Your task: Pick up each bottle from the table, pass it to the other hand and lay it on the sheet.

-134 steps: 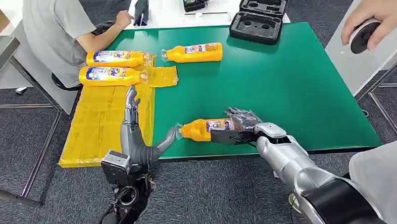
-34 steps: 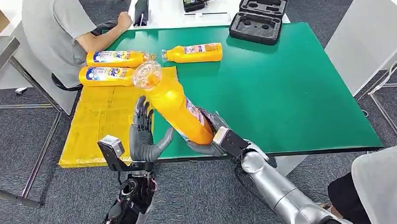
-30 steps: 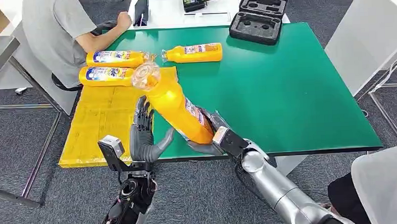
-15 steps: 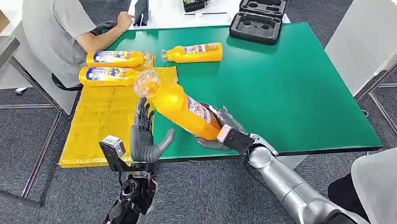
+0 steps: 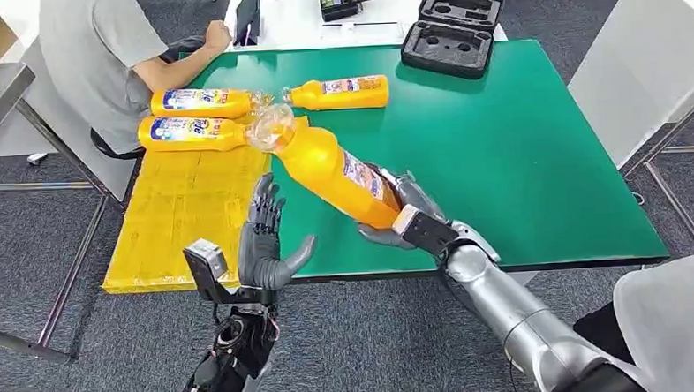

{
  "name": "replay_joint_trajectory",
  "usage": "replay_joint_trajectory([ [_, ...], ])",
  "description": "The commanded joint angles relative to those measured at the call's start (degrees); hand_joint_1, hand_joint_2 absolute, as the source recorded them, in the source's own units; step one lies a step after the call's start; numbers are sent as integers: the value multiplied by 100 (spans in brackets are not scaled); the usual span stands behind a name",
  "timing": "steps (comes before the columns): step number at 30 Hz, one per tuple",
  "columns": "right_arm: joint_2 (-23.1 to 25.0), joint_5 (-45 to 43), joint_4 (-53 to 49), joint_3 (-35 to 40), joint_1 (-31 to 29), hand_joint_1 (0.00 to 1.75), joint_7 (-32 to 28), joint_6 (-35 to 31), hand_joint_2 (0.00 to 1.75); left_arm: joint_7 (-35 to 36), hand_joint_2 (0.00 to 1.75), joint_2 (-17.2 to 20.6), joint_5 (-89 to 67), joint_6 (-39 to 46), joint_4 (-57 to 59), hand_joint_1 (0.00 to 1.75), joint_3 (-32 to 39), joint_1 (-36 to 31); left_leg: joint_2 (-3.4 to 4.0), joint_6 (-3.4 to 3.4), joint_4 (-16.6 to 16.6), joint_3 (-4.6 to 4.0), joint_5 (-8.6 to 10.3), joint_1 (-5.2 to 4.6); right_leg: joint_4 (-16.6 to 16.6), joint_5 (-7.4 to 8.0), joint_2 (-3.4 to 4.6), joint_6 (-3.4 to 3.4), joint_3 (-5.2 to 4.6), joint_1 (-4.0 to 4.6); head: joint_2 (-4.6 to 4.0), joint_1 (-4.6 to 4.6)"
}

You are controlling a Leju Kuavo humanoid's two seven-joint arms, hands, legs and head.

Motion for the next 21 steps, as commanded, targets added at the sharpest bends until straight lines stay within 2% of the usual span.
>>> replay_joint_trajectory([
  [1, 67, -14, 430, 23, -219, 175, 11, 204, 175, 26, 175, 120, -40, -174, 372, 0, -312, -217, 3, -11, -3, 31, -13, 7, -5, -11, 1, -11, 32, 8, 0, 0],
  [10, 511, 46, 738, 241, -118, 175, 11, 168, 175, 26, 175, 25, 7, -99, 349, 0, -342, -298, 7, -11, -4, 25, -9, 6, -4, -8, 5, -11, 24, 7, 0, 0],
  [13, 544, 41, 793, 263, -96, 175, 11, 162, 175, 26, 175, 21, 44, -100, 321, 0, -302, -294, 3, -15, 0, 39, -17, 12, -4, -16, 0, -15, 40, 13, 0, 0],
  [20, 585, 19, 889, 332, -159, 175, 11, 156, 175, 26, 175, 17, -3, -57, 197, 0, -257, -232, 4, -7, -3, 14, -6, 4, -3, -5, 3, -7, 13, 4, 0, 0],
  [21, 598, 26, 899, 344, -157, 175, 11, 139, 175, 26, 175, 16, -6, -55, 191, 0, -256, -231, 9, -13, 0, 35, -17, 9, -3, -13, 7, -13, 34, 9, 0, 0],
])
